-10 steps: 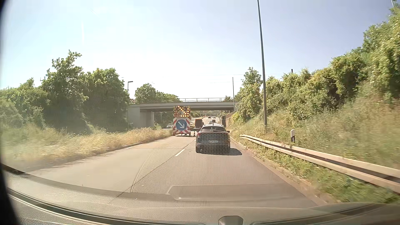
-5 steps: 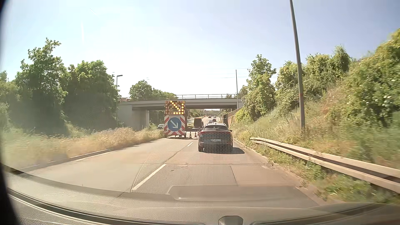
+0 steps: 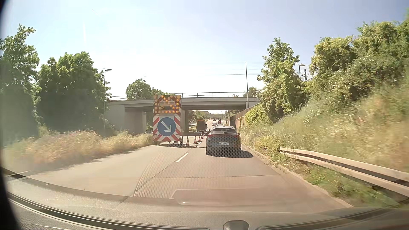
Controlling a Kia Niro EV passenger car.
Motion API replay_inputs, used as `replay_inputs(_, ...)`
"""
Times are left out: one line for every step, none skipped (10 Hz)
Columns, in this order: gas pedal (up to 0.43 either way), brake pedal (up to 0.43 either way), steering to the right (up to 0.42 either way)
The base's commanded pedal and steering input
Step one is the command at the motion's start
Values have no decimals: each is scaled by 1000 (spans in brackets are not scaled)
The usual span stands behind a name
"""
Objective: Follow the waypoints while adhering to traffic rules and regulations
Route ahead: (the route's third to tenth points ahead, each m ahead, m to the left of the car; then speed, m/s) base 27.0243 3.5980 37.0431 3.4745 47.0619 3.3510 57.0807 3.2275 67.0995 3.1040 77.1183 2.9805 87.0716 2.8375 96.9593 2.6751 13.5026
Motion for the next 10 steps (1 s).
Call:
replay_inputs(0, 30, 3)
replay_inputs(0, 30, 2)
replay_inputs(0, 30, 3)
replay_inputs(0, 30, 2)
replay_inputs(0, 30, 3)
replay_inputs(0, 30, 3)
replay_inputs(0, 30, 3)
replay_inputs(0, 30, 4)
replay_inputs(0, 30, 3)
replay_inputs(0, 30, 4)
